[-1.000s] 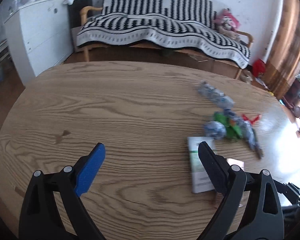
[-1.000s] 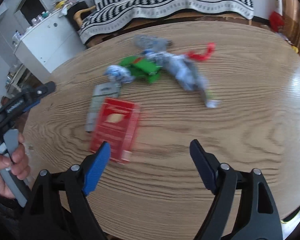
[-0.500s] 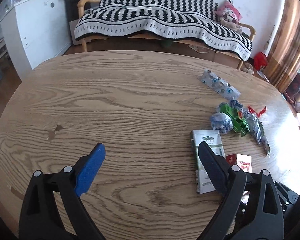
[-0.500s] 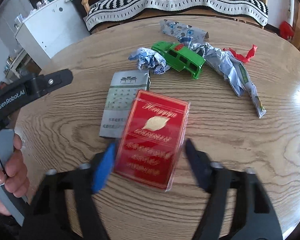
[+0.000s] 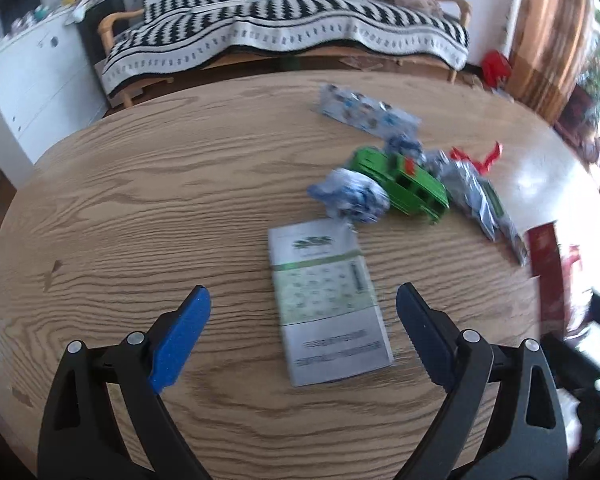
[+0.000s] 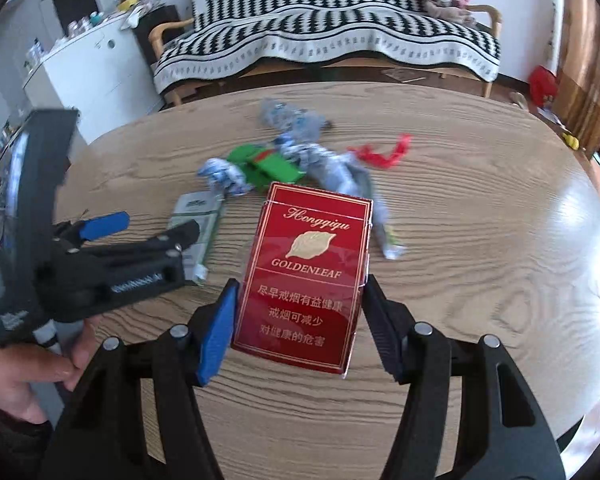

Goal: Collect trash
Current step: 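Grasp the red Golden Leaf pack with the right tool while the left tool grasps the white-green pack, then carry both cigarette packs over the bin and open both tools to drop them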

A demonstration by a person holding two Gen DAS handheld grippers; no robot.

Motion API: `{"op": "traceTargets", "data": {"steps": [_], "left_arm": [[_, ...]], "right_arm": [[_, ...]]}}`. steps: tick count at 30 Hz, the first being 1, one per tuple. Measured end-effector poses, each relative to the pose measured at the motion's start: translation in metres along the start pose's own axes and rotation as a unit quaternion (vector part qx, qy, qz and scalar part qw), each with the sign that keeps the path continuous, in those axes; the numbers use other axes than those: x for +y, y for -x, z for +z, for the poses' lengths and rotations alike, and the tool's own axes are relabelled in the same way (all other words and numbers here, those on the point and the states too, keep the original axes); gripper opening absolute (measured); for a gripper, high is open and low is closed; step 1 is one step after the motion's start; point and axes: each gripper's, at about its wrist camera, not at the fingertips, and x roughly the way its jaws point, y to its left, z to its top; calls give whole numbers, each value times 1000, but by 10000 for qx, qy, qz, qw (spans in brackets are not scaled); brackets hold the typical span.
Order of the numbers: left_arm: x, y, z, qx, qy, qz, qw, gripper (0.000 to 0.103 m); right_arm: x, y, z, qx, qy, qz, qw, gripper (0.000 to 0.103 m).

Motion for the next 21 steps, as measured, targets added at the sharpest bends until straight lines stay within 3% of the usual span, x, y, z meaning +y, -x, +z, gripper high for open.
{"op": "traceTargets", "data": {"steps": [7, 10, 11, 12, 18, 21], "left_arm": [[-13, -17, -7, 235, -126, 217, 9994, 91], [-13, -18, -9, 301, -167, 185, 9992, 72], [-12, -16, -9, 308, -125, 89, 9994, 58], [-11, -13, -9, 329, -102, 46, 9994, 55], [-17, 20, -11, 33, -179, 78, 9998, 55], [-26, 45, -8, -196, -116, -136, 9996, 55]], "right_arm": [[-27, 21, -9, -71, -103, -69, 9999, 61], [-36, 32, -12, -131, -165, -78, 9997, 61], [-38, 34, -12, -145, -182, -83, 9997, 61], [-43, 39, -14, -178, -208, -91, 9996, 61], [-70, 62, -22, -290, -379, -180, 9987, 61], [-91, 74, -29, -340, -527, -292, 9976, 61]]}}
